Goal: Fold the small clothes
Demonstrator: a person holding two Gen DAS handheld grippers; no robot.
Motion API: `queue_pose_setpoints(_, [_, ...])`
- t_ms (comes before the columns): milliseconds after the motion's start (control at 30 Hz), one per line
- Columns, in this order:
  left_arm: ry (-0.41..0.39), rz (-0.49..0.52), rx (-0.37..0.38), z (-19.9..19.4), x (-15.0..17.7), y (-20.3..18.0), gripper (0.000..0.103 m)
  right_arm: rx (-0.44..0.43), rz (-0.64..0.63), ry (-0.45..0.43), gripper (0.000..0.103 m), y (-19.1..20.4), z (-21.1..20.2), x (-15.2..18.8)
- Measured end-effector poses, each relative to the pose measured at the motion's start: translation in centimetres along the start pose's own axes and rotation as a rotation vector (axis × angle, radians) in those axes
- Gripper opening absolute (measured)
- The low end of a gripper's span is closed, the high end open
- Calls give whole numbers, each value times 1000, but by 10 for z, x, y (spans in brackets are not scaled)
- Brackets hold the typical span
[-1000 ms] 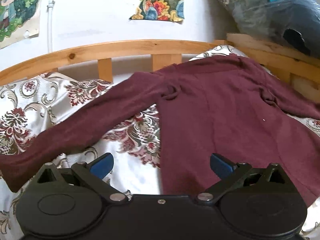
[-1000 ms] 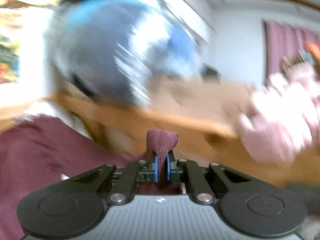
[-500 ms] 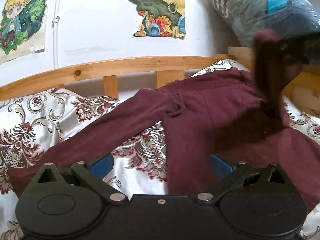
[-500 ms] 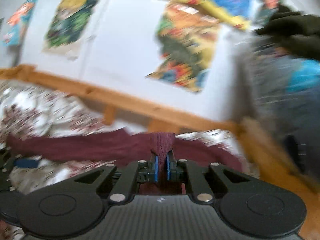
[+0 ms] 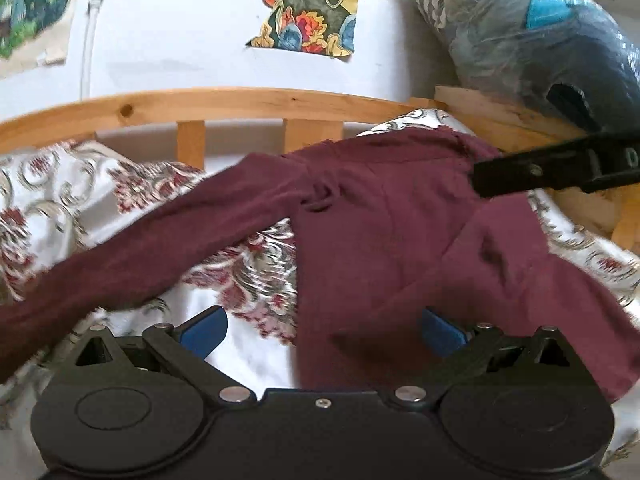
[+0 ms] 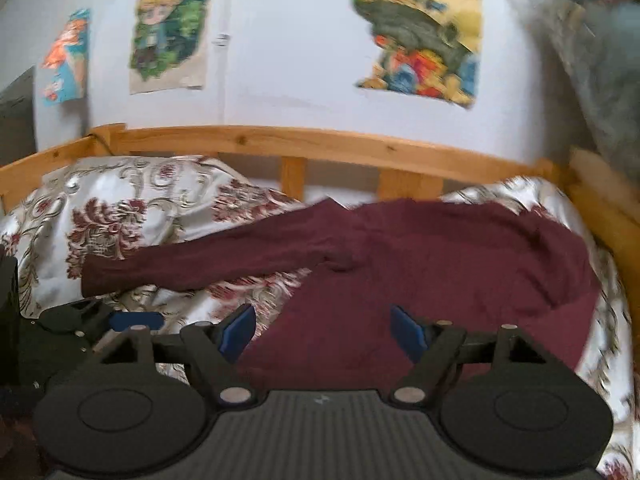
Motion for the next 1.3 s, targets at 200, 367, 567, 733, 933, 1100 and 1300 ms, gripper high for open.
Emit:
queue_pose_setpoints(200, [-24,-9,78,16,-1,-4,102,271,61,46,85,-75,-3,0])
queue_pose_setpoints(367, [46,130,21,40,12,-15,102,583,-101,172,64,-135,27,29])
queue_pose_setpoints(567, [114,58,69,50,22,-8,102,649,-189,257,57,-163,59,51])
queue_pose_setpoints(733, [176,14,92,57,26,-3,102,661,-273,249,57,-161,85,60])
queue_pose_setpoints(933, [203,-3,122,60,28,-2,102,628,-321,225,15,-150,93,63])
queue_pose_setpoints(1100, [208,-10,125,60,28,-1,102,631,-216,143,3,-146,75,55])
queue_pose_setpoints(1300, [211,-7,124,60,28,-1,102,699,-8,84,0,-165,41,46])
Point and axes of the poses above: each gripper's, at about its wrist camera, not at the fingertips, and z roughly the way its jaws point, y to its left, x to its underside, the point moved 2 cm from there along z, roughly the way its jaws point, and after that the axes turned 8 degrees about z, right-handed, at the moved point
